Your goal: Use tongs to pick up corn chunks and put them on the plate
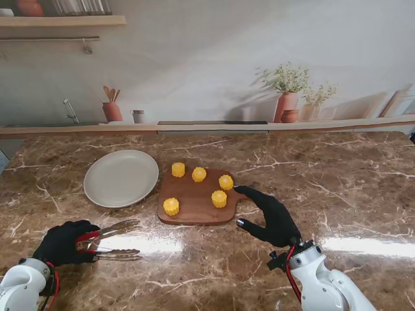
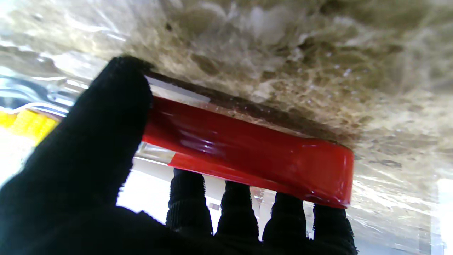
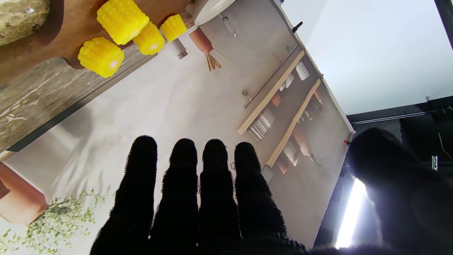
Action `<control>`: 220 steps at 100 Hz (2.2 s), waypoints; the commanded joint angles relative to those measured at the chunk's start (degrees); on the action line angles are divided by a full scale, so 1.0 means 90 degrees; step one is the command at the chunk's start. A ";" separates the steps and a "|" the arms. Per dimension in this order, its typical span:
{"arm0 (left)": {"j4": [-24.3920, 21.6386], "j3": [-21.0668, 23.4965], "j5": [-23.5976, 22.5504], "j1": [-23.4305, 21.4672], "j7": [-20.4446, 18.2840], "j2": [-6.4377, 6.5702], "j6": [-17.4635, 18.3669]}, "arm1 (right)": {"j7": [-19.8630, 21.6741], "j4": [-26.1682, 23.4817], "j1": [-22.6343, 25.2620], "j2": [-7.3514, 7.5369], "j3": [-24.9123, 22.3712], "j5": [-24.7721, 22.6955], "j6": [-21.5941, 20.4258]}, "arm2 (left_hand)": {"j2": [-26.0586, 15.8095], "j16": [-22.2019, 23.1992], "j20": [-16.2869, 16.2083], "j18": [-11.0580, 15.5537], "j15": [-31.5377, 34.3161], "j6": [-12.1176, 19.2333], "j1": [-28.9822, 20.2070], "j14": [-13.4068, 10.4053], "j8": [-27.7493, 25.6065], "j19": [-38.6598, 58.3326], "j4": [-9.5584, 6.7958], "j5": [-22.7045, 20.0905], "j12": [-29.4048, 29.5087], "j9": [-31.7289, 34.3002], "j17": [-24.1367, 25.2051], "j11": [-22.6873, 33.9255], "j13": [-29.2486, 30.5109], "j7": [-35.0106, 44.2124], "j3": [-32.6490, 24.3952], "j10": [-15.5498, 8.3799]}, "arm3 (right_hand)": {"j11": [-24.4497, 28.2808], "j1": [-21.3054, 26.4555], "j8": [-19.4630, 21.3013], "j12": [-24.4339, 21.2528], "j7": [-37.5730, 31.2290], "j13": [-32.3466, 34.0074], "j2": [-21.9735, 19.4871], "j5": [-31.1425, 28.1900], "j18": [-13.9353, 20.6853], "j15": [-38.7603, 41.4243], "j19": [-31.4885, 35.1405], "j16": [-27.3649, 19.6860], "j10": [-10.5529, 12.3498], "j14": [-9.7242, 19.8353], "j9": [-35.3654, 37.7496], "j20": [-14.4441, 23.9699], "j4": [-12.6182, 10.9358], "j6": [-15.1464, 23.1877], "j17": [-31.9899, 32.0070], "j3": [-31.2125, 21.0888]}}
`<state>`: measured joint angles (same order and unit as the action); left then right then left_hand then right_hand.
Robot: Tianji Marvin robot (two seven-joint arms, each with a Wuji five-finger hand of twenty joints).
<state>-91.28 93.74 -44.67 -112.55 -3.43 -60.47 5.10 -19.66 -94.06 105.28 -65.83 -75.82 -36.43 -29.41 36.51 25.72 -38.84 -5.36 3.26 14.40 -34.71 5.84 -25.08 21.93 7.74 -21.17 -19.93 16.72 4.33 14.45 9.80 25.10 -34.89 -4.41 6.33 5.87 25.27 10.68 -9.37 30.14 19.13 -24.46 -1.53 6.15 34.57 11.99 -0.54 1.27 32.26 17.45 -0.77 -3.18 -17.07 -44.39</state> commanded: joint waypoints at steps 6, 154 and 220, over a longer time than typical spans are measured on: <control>0.0251 -0.0133 0.0134 -0.0133 0.0172 -0.0147 0.0159 | 0.0094 -0.0017 0.0071 0.0003 -0.0011 0.0019 0.0050 | -0.0192 0.0243 -0.0239 -0.0229 0.0724 0.0142 -0.0142 -0.0378 -0.0485 0.0608 -0.0070 -0.0884 -0.0036 0.0814 -0.0202 0.0294 0.1027 0.1017 -0.0487 -0.0172 | -0.0045 0.0064 0.0036 0.0114 0.0016 0.0220 -0.0068 -0.0009 -0.0026 0.0015 0.0122 0.0109 0.0141 -0.0003 0.0087 0.0182 0.0177 0.0111 0.0012 -0.0021; -0.1551 -0.0352 0.1071 0.0202 -0.0149 -0.0217 0.0473 | 0.0130 0.0506 -0.0661 -0.0028 0.0187 0.0219 0.0559 | -0.0946 0.2144 -0.0594 -0.1080 0.3149 -0.0842 -0.1833 0.0472 0.0949 0.4251 0.0054 -0.2106 -0.2216 0.4559 -0.1662 0.0127 0.4307 0.0218 0.0451 0.0024 | -0.0051 0.0088 0.0017 0.0139 0.0058 0.0261 -0.0154 0.0008 -0.0143 0.0027 0.0117 0.0142 0.0160 -0.0040 0.0134 0.0323 0.0171 0.0179 0.0013 0.0034; -0.0769 -0.1773 0.0940 0.2254 -0.1186 -0.0017 -0.0584 | 0.0006 0.1050 -0.1394 -0.0101 0.0222 0.0423 0.0833 | -0.1046 0.2222 -0.0707 -0.1063 0.3185 -0.0963 -0.1808 0.0472 0.0973 0.4273 0.0026 -0.1982 -0.2247 0.4403 -0.1587 0.0257 0.4182 0.0053 0.0491 -0.0030 | -0.0054 0.0121 0.0014 0.0137 0.0063 0.0272 -0.0156 -0.0002 -0.0136 0.0026 0.0089 0.0144 0.0139 -0.0041 0.0147 0.0324 0.0171 0.0182 0.0009 0.0062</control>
<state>-98.06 77.58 -35.44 -92.91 -13.34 -61.10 0.18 -20.22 -85.03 92.74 -66.56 -73.48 -33.12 -21.97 34.11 44.88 -44.04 -13.46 29.72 3.25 -47.58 8.67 -16.62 57.94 9.67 -35.84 -39.16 54.37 -10.77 13.25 46.68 23.86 -27.35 -2.21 6.36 6.56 25.27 11.20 -9.36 31.38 18.42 -24.48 -2.97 6.39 34.82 12.65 -0.45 0.75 32.86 18.88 -0.77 -2.99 -17.07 -44.38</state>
